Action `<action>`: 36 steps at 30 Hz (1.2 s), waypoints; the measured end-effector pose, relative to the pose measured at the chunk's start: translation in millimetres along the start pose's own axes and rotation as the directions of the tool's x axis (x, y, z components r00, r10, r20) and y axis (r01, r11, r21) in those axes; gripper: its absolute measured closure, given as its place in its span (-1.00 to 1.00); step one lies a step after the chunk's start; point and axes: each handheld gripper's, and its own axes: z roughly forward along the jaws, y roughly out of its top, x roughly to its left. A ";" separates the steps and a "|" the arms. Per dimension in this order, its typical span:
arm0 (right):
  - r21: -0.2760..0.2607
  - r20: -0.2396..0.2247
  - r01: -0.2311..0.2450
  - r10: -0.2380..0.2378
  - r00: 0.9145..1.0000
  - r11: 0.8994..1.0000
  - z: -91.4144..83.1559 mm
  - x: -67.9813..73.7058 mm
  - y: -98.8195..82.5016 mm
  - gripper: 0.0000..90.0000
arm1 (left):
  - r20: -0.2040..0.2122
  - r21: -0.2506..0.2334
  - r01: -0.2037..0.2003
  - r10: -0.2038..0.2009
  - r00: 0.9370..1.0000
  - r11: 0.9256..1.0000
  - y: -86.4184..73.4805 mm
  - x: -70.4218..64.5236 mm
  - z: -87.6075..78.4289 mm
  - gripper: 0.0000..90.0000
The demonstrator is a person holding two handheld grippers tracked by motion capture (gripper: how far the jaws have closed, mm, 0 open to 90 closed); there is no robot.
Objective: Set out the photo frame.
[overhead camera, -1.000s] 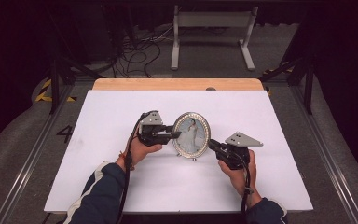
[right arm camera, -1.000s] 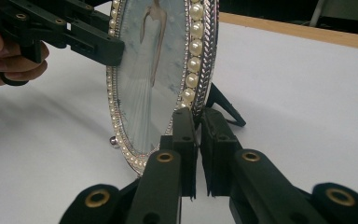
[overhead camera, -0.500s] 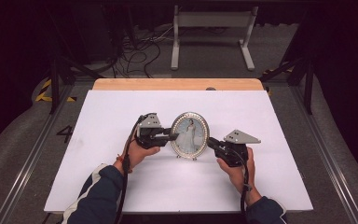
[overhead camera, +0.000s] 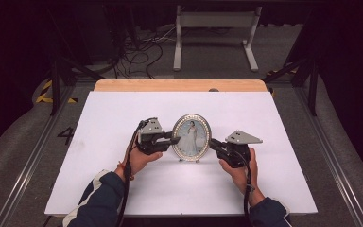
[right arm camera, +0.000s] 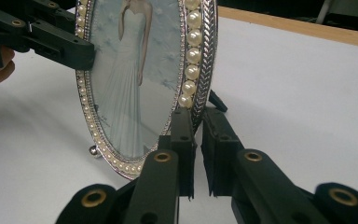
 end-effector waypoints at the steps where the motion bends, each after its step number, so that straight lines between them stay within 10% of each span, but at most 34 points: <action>1: 0.000 0.000 0.000 0.000 1.000 1.000 0.0 0.0 0.0 0.85 | 0.000 0.000 0.000 0.000 1.000 1.000 0.0 0.0 0.0 0.58; 36: 0.042 0.037 0.130 -0.131 0.991 0.991 -1.6 6.3 3.4 0.78 | -0.084 0.007 -0.037 0.037 0.996 0.999 -1.5 -11.4 5.2 0.39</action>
